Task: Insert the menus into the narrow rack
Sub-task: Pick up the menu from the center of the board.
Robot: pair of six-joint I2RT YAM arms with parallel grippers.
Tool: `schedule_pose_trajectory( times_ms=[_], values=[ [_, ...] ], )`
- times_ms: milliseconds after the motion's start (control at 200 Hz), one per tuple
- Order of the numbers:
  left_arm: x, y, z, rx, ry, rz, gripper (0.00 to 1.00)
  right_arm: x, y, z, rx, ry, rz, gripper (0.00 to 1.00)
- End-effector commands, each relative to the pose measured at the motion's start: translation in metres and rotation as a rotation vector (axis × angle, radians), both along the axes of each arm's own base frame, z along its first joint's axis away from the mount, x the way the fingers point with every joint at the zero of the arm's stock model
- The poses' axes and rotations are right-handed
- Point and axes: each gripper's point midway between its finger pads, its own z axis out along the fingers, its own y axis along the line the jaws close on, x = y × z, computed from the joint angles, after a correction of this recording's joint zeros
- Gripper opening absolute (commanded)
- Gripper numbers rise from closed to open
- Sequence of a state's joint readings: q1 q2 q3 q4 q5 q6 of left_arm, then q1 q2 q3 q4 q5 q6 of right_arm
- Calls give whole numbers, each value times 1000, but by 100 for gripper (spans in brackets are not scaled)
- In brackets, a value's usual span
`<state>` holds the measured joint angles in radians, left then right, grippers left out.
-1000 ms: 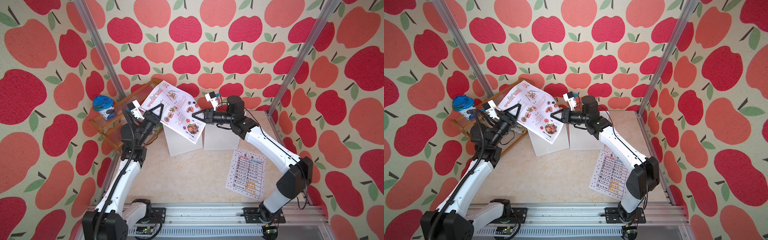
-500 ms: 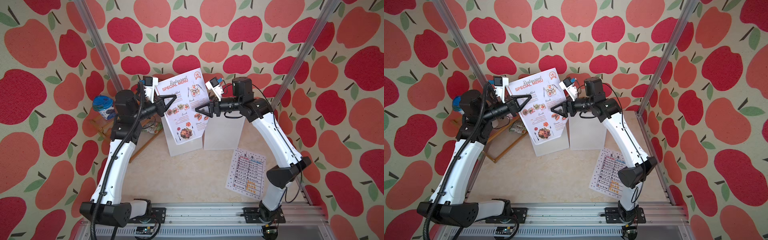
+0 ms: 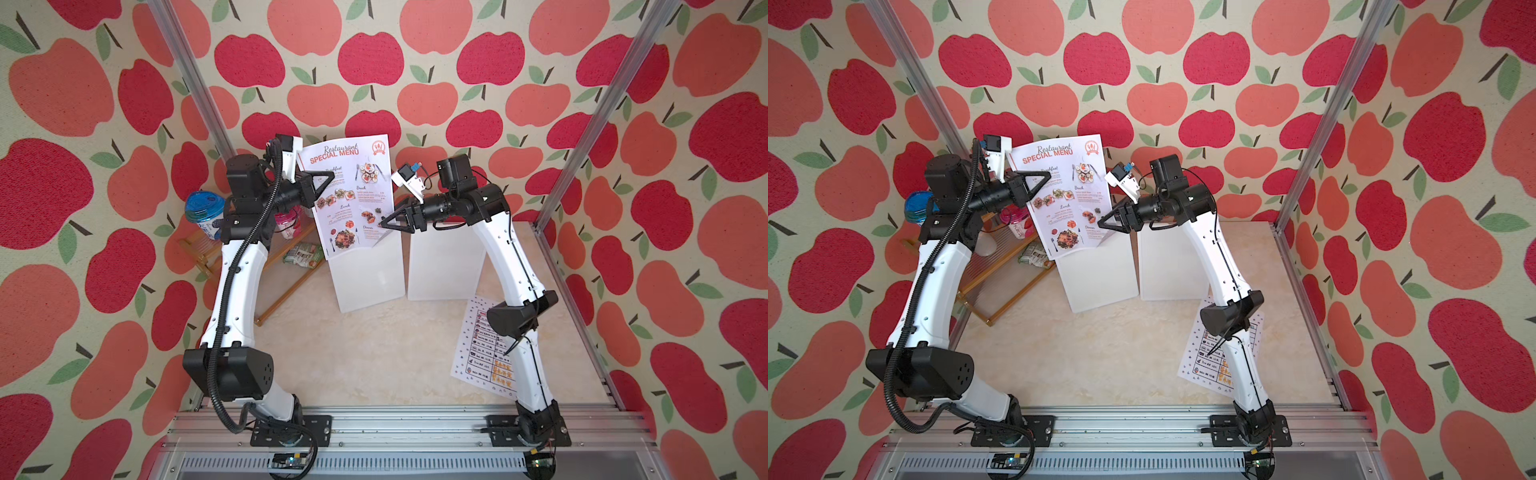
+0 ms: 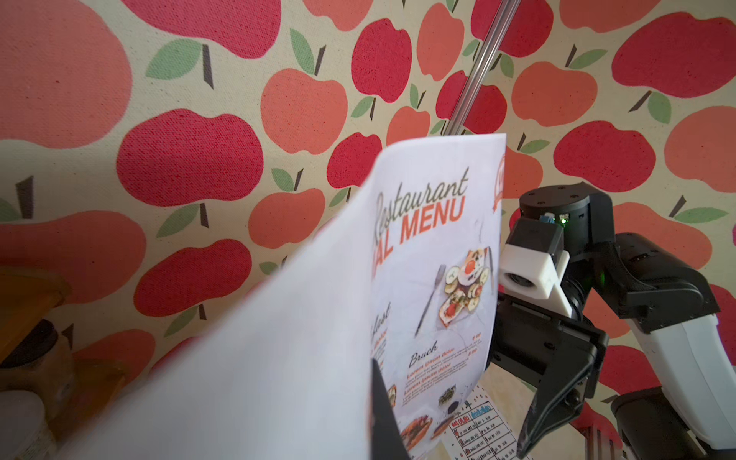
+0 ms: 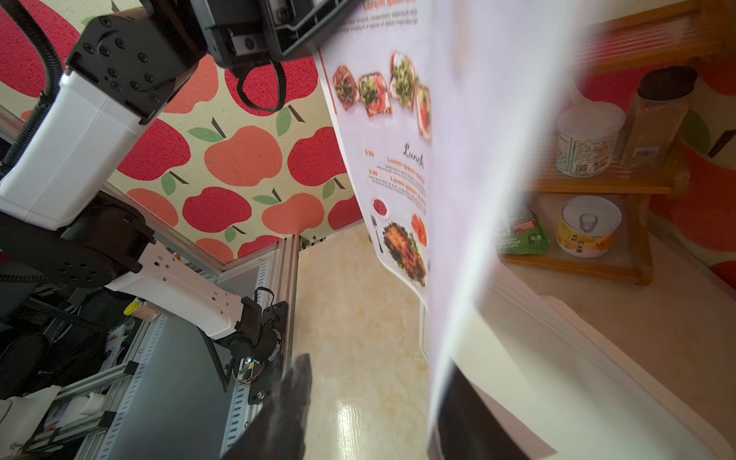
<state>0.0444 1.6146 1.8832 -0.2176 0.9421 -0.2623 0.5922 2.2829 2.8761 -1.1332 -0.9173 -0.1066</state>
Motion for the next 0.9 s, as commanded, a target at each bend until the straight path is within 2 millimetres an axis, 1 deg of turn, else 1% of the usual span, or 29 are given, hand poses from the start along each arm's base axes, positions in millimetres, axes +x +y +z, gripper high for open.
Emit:
schedule_pose_trajectory(
  times_ms=[0,55,80,170,330,470,530,575,700,895],
  values=[
    [0,0,33,-52,-45,-63,0,-7,-4,3,12,-3,38,45],
    [8,-2,35,-61,-31,-85,0,-3,-2,2,20,-9,33,38],
    [7,-5,37,-61,-32,-100,0,-1,0,2,21,-15,29,37],
    [14,-10,35,-61,-16,-127,0,9,4,-4,17,-35,10,37],
    [12,-23,35,-50,-19,-182,0,29,13,-12,26,-71,-26,37],
    [10,-34,30,-36,-9,-235,0,46,20,-15,43,-103,-63,37],
    [9,-37,31,-27,-14,-244,0,55,22,-17,38,-133,-90,42],
    [8,-38,34,-22,-25,-250,0,62,22,-18,34,-161,-112,42],
    [6,-40,44,-22,-51,-266,0,69,22,-14,39,-225,-132,42],
    [10,-40,44,-13,-51,-284,0,76,25,-9,68,-272,-136,41]
  ],
)
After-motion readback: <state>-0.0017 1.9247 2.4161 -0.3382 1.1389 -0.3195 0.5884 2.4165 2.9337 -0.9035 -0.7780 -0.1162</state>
